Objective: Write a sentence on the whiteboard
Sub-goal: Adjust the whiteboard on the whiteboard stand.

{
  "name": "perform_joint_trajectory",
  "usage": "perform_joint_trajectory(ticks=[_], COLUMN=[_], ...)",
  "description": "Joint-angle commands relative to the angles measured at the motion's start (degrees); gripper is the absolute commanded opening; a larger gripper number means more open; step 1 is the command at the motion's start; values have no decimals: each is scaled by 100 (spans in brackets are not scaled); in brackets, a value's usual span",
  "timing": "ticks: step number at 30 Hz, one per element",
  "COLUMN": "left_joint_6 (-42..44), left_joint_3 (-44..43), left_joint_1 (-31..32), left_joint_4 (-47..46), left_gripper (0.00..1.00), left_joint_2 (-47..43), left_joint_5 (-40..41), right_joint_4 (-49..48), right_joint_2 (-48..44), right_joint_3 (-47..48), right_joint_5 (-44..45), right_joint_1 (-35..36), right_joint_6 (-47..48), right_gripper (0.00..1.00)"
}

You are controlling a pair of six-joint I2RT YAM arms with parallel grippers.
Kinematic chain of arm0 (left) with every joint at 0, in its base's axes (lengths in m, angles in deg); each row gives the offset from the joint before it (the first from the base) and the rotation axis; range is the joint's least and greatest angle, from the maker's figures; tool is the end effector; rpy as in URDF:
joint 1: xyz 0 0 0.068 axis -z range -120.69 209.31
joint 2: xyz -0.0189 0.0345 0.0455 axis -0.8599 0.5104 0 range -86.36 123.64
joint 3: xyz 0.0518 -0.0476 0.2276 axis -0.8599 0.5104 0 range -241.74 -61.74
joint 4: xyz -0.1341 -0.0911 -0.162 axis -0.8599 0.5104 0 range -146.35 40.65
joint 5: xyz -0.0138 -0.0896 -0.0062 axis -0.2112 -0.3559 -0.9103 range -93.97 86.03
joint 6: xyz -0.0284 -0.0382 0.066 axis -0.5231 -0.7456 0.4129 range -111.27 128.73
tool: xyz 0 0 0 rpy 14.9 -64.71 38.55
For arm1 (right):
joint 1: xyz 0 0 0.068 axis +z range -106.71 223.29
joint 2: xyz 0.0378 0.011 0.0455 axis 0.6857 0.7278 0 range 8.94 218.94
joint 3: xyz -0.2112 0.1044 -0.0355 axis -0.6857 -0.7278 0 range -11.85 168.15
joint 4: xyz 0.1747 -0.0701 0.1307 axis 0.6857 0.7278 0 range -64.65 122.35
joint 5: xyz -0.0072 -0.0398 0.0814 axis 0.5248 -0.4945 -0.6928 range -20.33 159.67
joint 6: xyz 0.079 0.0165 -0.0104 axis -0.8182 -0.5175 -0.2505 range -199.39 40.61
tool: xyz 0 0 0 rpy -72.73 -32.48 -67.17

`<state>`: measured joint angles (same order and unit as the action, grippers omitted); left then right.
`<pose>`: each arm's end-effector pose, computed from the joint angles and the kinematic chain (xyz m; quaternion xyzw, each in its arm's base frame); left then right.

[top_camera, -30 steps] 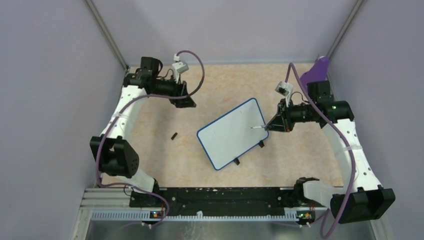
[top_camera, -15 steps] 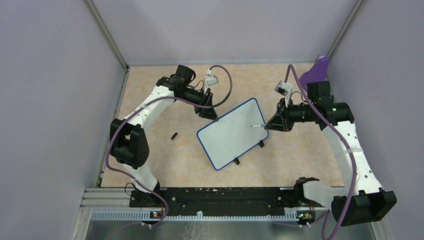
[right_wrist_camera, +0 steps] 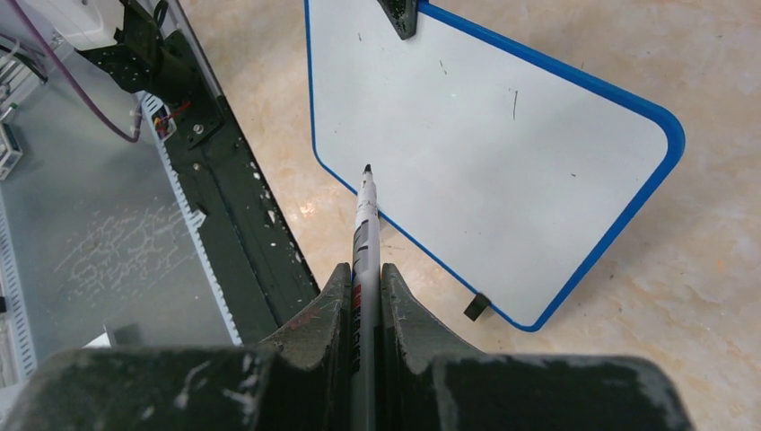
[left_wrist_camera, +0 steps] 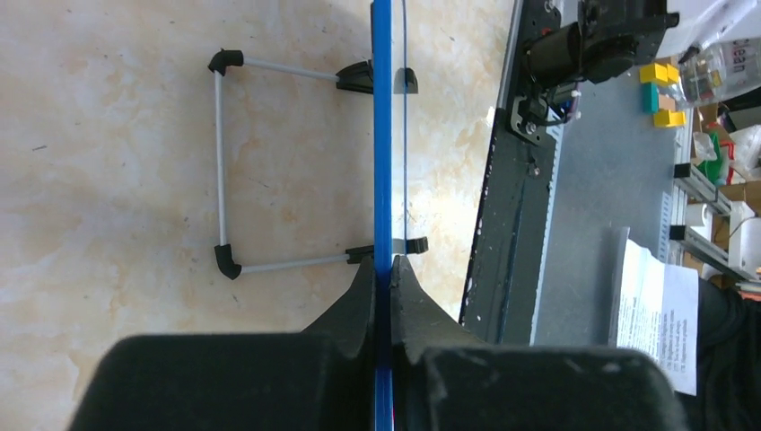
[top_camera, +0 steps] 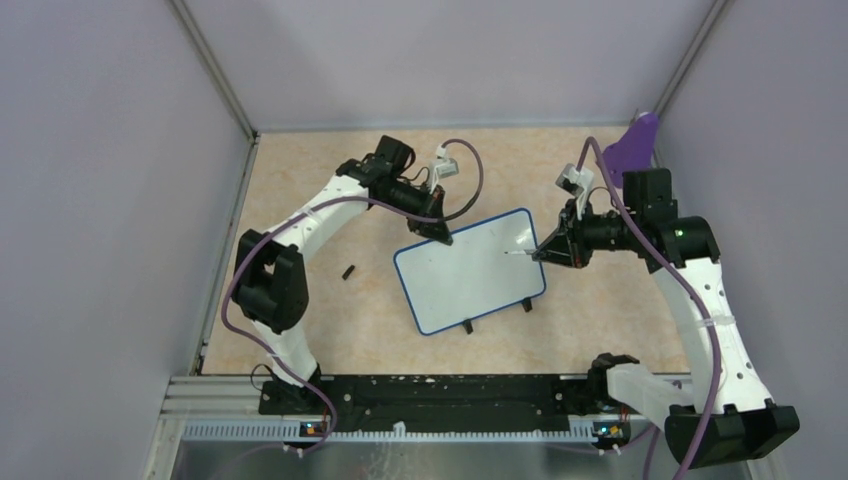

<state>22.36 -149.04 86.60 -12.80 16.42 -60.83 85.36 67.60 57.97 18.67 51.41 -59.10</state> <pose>0.2812 -0.2116 0.2410 0.4153 0.7496 -0.4835 0.1786 0.1643 0.0788 0.3187 -0.3540 0.7820 0.3672 0.3582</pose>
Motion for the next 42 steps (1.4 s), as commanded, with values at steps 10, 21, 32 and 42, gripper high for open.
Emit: perform_joint_trajectory(ticks=[10,21,32,42], left_joint_6=[-1078,-908,-1059,-897], left_joint_3=[-208,-658,-623,-752], left_joint_1=[144,195,274,452], left_joint_4=[-1103,-864,-1036,-858], left_gripper=[0,0,0,12], left_joint_2=[-109,-186,-2,282], left_joint_5=[585,917,676,690], right_joint_4=[2,-37,-19,53], right_joint_2=[-127,-205,-102,-51], right_joint_3=[32,-61,-62,-106], right_joint_5=[-41,-127,-226,-211], right_joint_1=[52,51,49,57], right_joint_6=[82,93,198,368], right_gripper=[0,0,0,0])
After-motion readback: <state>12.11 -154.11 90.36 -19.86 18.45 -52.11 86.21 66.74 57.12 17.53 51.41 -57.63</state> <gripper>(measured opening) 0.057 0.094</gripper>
